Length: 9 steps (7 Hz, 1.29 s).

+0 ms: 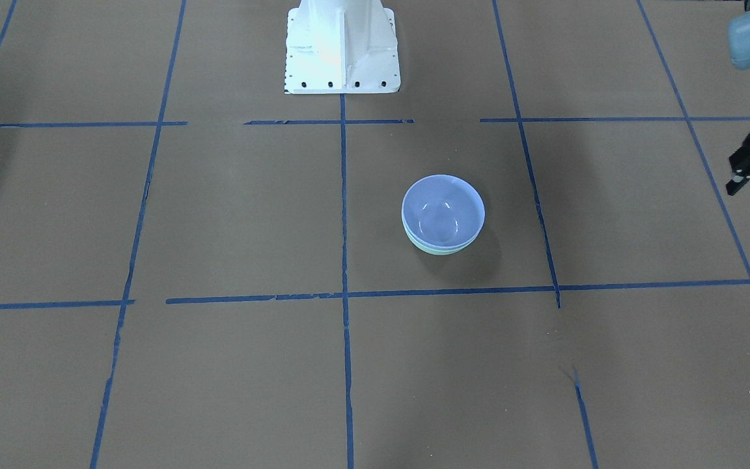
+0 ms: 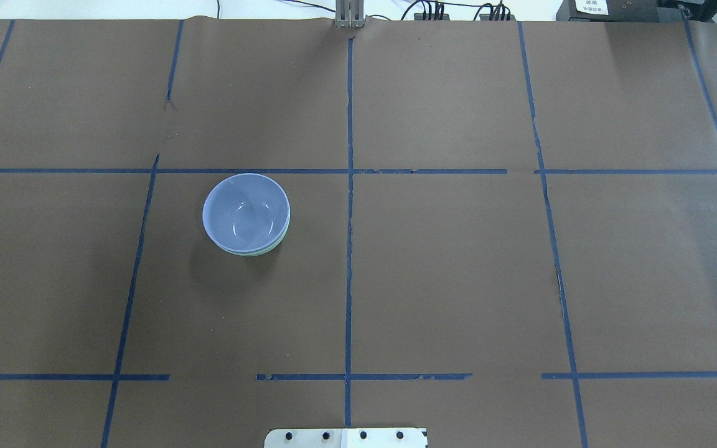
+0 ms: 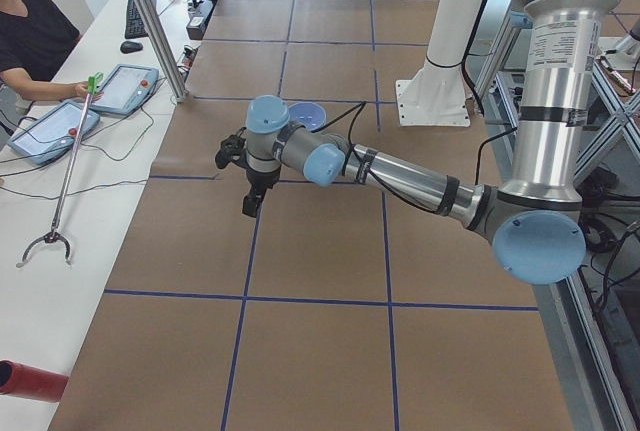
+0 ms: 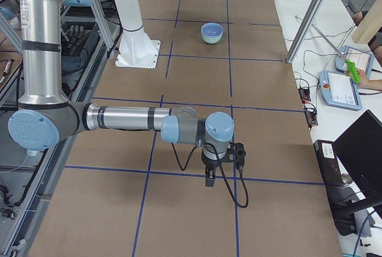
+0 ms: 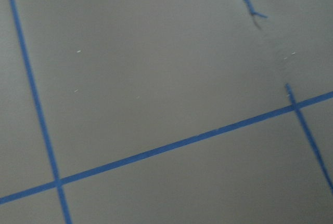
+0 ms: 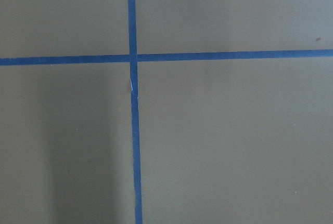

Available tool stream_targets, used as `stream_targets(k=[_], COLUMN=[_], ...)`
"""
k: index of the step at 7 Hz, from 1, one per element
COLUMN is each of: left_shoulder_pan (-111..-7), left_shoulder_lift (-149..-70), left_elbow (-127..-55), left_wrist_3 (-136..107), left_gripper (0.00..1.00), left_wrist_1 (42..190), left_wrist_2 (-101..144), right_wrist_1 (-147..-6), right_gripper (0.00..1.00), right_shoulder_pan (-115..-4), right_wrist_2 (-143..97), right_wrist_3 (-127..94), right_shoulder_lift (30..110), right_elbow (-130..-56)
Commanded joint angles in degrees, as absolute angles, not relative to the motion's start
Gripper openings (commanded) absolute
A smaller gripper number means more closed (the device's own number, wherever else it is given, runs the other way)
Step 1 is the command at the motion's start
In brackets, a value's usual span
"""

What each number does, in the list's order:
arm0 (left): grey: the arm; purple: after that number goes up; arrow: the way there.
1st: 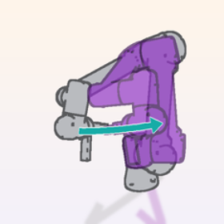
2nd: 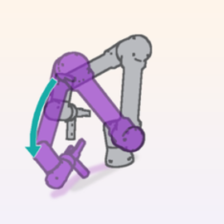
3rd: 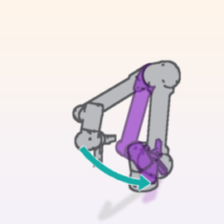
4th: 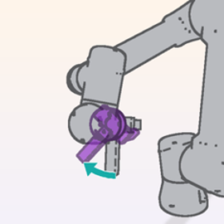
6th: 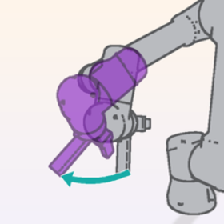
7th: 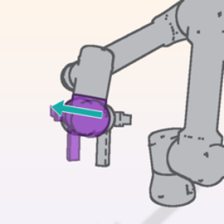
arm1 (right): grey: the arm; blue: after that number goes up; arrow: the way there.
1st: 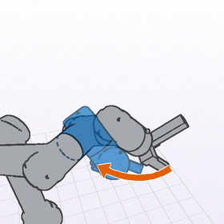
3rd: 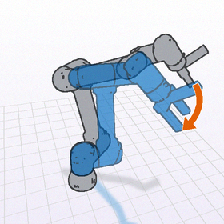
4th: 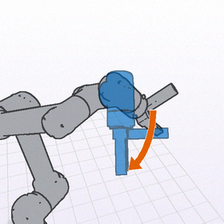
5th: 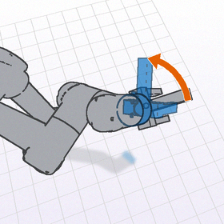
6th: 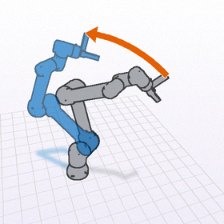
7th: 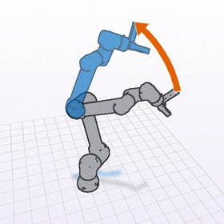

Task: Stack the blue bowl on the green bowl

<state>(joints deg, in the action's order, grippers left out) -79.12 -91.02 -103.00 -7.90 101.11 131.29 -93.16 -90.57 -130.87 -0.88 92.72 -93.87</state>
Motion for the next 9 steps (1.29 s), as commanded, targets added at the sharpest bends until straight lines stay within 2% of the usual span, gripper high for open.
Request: stream_targets(k=[1, 6, 9], left_shoulder_pan=[-85.9, -87.3, -87.6], left_shoulder_lift=[-85.0, -83.6, -83.7], left_elbow=[-97.1, -96.2, -96.1], left_wrist_3=[4.9, 5.0, 5.0], left_gripper=[1.00, 1.00, 1.00], left_wrist_1=[100.8, 91.0, 90.3], left_wrist_2=[132.6, 133.5, 133.5], right_wrist_1=[-93.2, -93.2, -93.2], right_gripper=[1.00, 1.00, 1.00], right_shoulder_pan=[-90.6, -90.5, -90.5], right_wrist_2=[-130.9, -130.9, -130.9], right_wrist_3=[-0.9, -0.9, -0.9], right_shoulder_lift=[92.7, 92.7, 92.7], right_elbow=[-93.9, -93.9, -93.9])
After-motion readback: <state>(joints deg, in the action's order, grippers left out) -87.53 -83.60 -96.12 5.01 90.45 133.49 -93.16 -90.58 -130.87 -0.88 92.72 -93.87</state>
